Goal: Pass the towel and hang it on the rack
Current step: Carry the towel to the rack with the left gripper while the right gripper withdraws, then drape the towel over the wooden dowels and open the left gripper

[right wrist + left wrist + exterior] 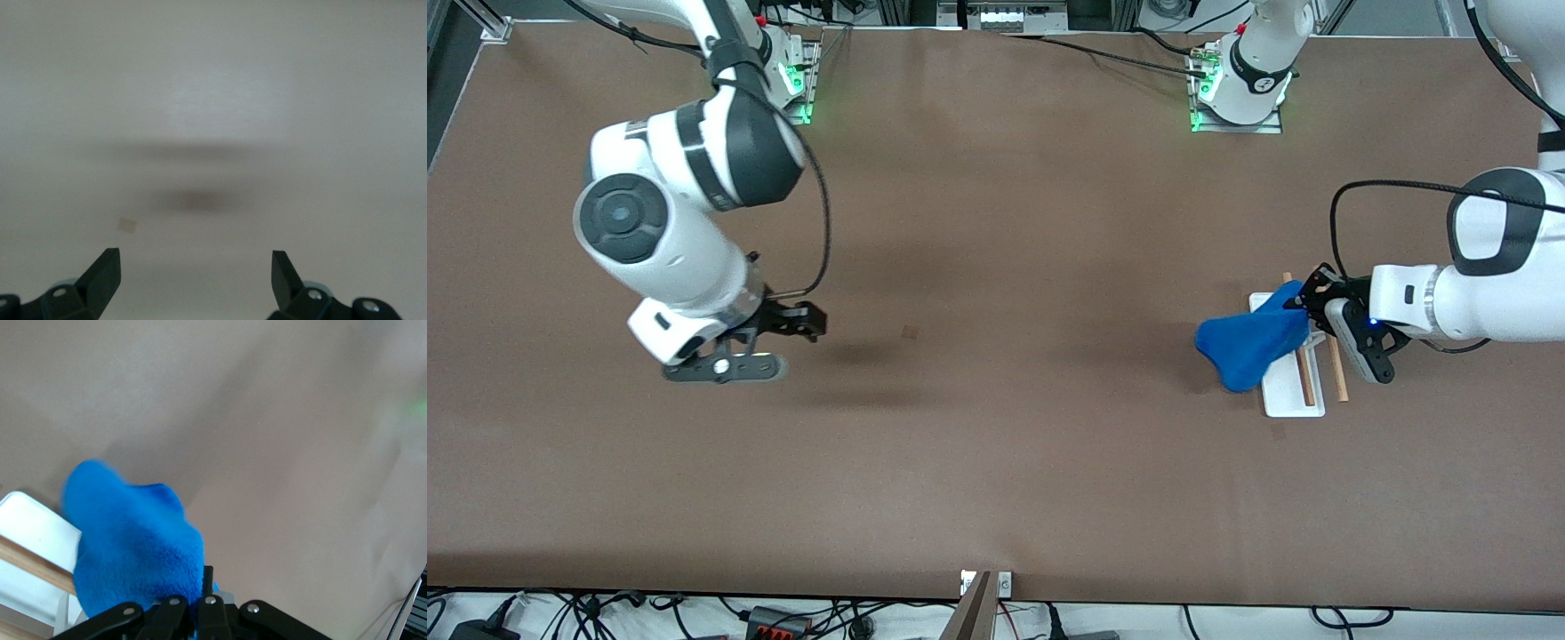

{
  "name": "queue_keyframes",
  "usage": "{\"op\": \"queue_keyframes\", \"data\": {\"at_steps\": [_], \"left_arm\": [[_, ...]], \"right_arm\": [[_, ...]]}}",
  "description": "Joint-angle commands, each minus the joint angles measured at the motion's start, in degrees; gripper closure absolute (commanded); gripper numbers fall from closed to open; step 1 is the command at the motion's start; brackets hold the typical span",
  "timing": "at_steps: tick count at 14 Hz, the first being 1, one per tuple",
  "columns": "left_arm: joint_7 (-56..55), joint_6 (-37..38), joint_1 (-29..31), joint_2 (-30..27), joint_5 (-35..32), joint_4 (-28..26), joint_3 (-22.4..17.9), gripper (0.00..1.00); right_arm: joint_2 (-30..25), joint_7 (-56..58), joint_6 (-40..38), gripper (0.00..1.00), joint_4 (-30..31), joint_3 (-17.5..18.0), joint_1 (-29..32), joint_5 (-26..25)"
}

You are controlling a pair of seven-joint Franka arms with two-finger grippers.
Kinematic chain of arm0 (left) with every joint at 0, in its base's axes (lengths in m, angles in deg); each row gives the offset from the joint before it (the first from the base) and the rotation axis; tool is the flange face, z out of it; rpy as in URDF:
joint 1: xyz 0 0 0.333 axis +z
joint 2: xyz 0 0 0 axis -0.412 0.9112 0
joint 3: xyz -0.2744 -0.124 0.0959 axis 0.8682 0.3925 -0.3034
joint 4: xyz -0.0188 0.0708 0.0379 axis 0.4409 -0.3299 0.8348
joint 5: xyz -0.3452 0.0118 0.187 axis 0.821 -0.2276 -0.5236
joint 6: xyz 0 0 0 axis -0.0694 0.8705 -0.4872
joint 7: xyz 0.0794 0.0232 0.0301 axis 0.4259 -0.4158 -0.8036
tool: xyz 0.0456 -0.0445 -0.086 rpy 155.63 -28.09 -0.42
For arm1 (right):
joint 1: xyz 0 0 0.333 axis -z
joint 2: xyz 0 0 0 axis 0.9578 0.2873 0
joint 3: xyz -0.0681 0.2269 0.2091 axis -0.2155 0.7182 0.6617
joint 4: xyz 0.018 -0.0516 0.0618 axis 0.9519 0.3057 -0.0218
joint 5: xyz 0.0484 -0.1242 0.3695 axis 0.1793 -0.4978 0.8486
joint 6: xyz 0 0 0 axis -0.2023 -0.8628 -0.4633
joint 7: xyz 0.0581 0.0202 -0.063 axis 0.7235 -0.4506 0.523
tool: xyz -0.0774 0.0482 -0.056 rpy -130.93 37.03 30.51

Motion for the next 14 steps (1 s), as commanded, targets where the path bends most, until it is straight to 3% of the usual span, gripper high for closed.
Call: {"op": "queue_keyframes", "data": {"at_steps": [1, 5, 6, 8, 11, 14], "left_arm": [[-0.2, 0.7, 1.6, 2.1, -1.8, 1.5, 0.6, 1.00], [1.1, 0.9, 4.0, 2.1, -6.2, 2.2, 0.8, 1.00], [3.3, 0.9, 4.7, 2.1, -6.4, 2.4, 0.8, 1.00], [6.1, 0.9, 5.4, 2.2, -6.7, 3.1, 0.7, 1.00], [10.6, 1.1, 7.7, 6.4, -9.6, 8.5, 0.7, 1.00], [13.5, 1.1, 9.2, 7.8, -9.5, 8.8, 0.7, 1.00]], "right_arm": [[-2.6, 0.6, -3.4, 0.00, 0.1, 0.2, 6.1, -0.4], [-6.5, 8.4, -5.4, 0.00, 0.5, 0.9, 14.6, -0.3], [-7.8, 10.3, -5.7, 0.00, 0.6, 3.3, 18.3, -0.3], [-9.7, 12.8, -7.0, 0.00, 0.6, 11.4, 28.2, -0.5], [-11.6, 12.9, -7.4, 0.00, 1.8, 12.5, 29.7, -2.3], [-14.2, 15.4, -9.6, 0.00, 4.7, 12.5, 30.2, -3.3]]}}
